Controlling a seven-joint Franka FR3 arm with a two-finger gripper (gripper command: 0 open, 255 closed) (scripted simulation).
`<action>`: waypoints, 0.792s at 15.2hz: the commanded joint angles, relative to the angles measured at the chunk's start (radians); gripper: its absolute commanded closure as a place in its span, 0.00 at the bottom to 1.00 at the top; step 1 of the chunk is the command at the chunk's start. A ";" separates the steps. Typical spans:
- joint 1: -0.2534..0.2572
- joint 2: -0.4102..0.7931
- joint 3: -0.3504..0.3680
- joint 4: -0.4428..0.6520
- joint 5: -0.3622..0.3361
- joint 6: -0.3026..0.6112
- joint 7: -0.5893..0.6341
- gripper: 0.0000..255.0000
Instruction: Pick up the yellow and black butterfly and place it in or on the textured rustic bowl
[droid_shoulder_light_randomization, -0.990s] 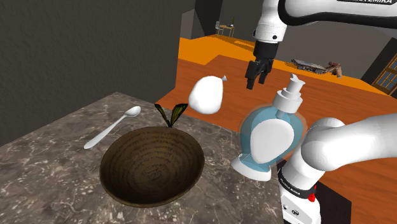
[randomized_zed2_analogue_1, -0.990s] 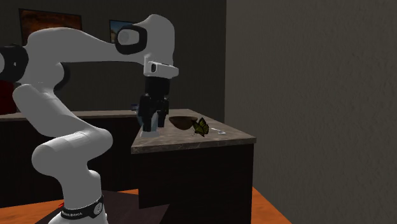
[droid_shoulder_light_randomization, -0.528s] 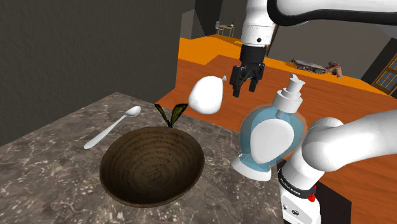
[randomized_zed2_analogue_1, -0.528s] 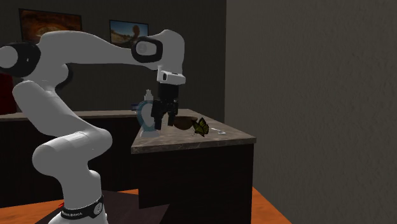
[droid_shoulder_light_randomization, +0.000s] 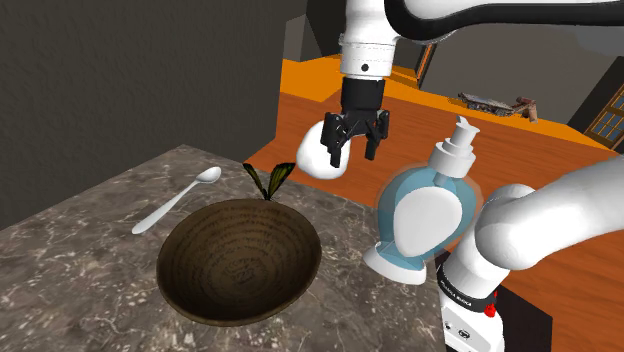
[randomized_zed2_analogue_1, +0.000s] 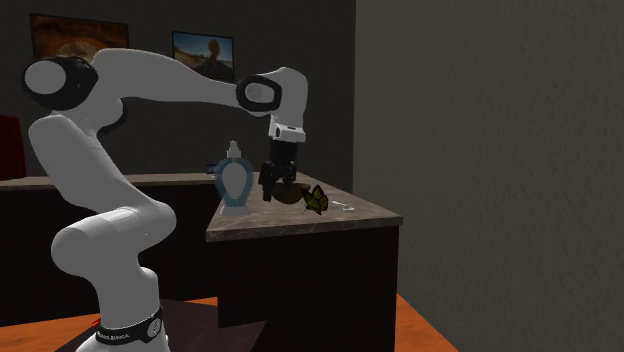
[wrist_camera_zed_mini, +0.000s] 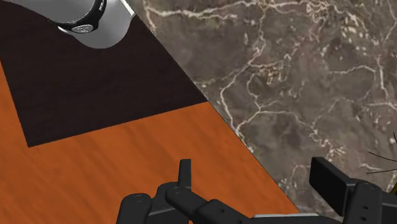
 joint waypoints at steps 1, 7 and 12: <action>0.000 0.045 0.042 0.032 0.029 0.015 0.072 0.00; -0.009 0.223 0.170 0.163 0.073 0.074 0.283 0.00; -0.014 0.408 0.272 0.303 0.053 0.129 0.473 0.00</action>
